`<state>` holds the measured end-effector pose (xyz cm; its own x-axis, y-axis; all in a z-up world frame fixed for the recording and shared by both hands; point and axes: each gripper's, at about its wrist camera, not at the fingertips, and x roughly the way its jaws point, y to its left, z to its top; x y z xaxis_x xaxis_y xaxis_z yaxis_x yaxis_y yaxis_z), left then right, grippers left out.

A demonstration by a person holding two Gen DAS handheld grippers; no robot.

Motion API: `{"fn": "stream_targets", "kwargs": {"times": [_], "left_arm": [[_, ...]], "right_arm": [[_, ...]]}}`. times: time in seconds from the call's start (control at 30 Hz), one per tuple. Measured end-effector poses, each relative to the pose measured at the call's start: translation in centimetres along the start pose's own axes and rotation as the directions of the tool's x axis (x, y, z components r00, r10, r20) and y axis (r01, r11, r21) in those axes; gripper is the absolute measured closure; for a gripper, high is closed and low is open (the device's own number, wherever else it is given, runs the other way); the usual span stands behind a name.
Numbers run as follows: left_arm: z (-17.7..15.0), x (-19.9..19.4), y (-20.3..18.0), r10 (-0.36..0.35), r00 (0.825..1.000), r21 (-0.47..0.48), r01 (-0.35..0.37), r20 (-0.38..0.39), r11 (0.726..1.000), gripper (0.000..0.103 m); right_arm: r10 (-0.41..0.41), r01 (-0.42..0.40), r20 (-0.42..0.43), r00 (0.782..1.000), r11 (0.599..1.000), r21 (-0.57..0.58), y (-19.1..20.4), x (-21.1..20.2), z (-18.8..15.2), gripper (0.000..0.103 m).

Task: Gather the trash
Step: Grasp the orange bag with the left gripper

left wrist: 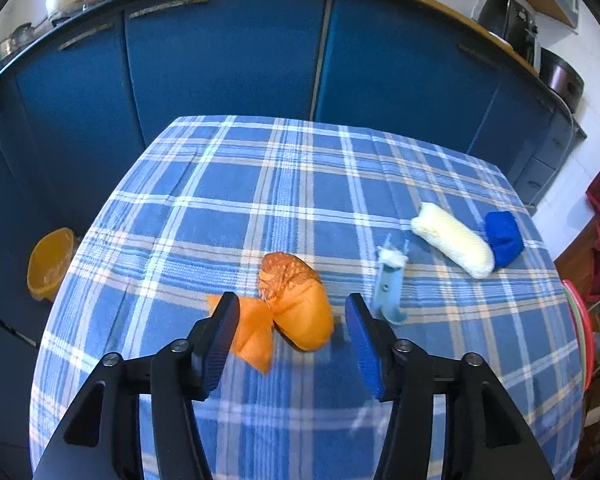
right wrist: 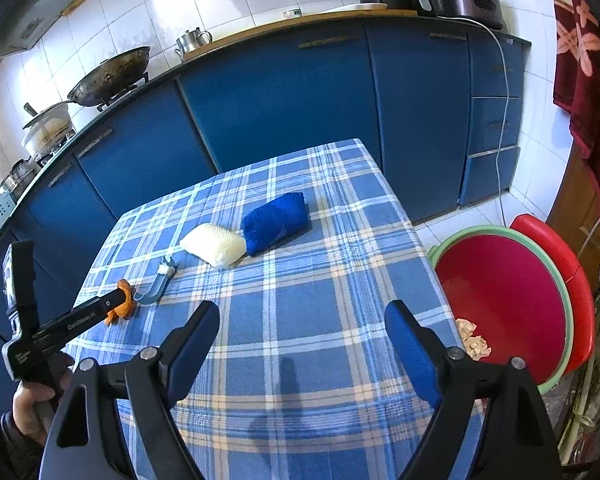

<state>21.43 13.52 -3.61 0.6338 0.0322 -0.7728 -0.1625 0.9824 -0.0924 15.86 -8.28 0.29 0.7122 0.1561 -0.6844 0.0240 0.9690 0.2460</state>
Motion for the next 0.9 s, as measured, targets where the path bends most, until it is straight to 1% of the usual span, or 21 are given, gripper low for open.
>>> {"fn": "stream_targets", "kwargs": {"times": [0.1, 0.23, 0.37, 0.43, 0.47, 0.57, 0.77, 0.9], "left_arm": [[0.3, 1.1, 0.3, 0.016, 1.0, -0.008, -0.016, -0.014, 1.0, 0.046], [0.5, 2.2, 0.7, -0.006, 1.0, -0.035, 0.005, -0.027, 0.999, 0.046], [0.4, 2.5, 0.4, -0.002, 1.0, -0.023, 0.001, -0.022, 1.0, 0.046], [0.3, 2.6, 0.2, 0.002, 1.0, -0.01, -0.002, -0.017, 1.0, 0.051], [0.3, 2.5, 0.0, -0.002, 1.0, -0.001, 0.002, -0.013, 1.0, 0.056], [0.3, 2.5, -0.3, 0.001, 1.0, 0.012, -0.001, -0.014, 1.0, 0.061], [0.4, 1.9, -0.5, -0.013, 1.0, 0.019, 0.013, -0.008, 1.0, 0.064], [1.2, 0.7, -0.9, -0.027, 0.999, 0.01, 0.027, 0.023, 1.0, 0.064]], "right_arm": [[0.003, -0.003, -0.005, 1.0, 1.0, 0.0, 0.1, 0.2, 0.0, 0.016], [0.003, -0.003, -0.01, 1.0, 1.0, -0.001, 0.2, 0.5, 0.0, 0.016], [0.004, -0.004, -0.016, 1.0, 1.0, 0.003, 0.2, 0.8, 0.0, 0.016], [0.006, -0.006, -0.019, 1.0, 1.0, 0.005, 0.2, 0.9, 0.0, 0.016], [0.007, -0.007, -0.019, 1.0, 1.0, 0.004, 0.2, 1.0, 0.0, 0.016], [0.005, -0.005, -0.019, 1.0, 1.0, -0.001, 0.3, 1.1, 0.1, 0.016], [-0.003, 0.003, -0.008, 1.0, 1.0, -0.01, 0.5, 1.4, 0.9, 0.016], [-0.01, 0.01, -0.004, 1.0, 1.0, 0.0, 0.5, 2.0, 1.9, 0.016]]}}
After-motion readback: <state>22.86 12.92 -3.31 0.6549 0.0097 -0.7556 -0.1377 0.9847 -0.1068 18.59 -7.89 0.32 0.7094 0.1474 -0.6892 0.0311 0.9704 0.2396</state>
